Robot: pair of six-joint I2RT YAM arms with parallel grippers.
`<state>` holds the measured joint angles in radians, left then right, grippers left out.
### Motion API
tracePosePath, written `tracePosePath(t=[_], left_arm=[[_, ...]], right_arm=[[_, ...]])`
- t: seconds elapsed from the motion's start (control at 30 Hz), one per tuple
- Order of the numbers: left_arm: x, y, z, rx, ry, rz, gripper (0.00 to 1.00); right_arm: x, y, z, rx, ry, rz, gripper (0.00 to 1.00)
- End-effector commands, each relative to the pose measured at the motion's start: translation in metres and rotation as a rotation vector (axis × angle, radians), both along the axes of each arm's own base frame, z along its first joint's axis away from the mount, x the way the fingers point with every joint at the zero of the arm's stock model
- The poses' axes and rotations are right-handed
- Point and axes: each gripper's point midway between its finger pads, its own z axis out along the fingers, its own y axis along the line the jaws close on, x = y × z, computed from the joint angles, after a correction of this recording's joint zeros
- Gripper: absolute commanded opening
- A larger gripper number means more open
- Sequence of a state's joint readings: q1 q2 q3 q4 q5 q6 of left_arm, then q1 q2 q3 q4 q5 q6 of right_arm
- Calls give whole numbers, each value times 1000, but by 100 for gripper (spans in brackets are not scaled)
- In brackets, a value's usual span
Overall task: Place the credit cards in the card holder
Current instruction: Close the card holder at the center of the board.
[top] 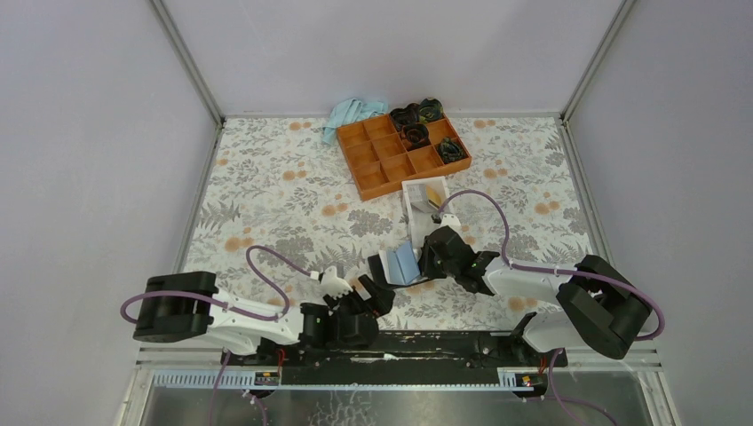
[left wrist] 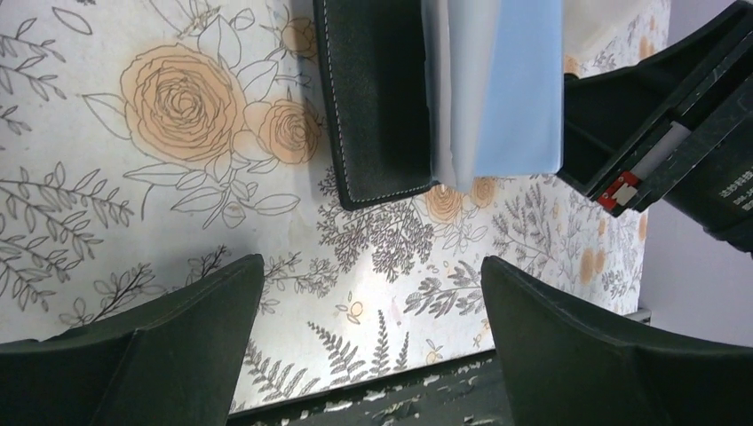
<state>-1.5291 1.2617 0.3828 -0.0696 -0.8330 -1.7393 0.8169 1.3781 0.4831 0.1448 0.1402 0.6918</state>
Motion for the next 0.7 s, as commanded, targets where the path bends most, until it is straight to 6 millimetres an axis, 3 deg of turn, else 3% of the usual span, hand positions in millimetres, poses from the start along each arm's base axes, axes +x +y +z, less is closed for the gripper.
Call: tracePosePath(t=[0.0, 0.4, 0.67], left_arm=[[21, -1, 6, -37, -77, 72, 100], [55, -6, -10, -24, -118, 103, 100], [67, -5, 1, -43, -164, 122, 100]], right_arm=[[-51, -34, -50, -148, 216, 53, 26], [-53, -32, -52, -147, 228, 56, 26], [-53, -34, -51, -154, 225, 55, 26]])
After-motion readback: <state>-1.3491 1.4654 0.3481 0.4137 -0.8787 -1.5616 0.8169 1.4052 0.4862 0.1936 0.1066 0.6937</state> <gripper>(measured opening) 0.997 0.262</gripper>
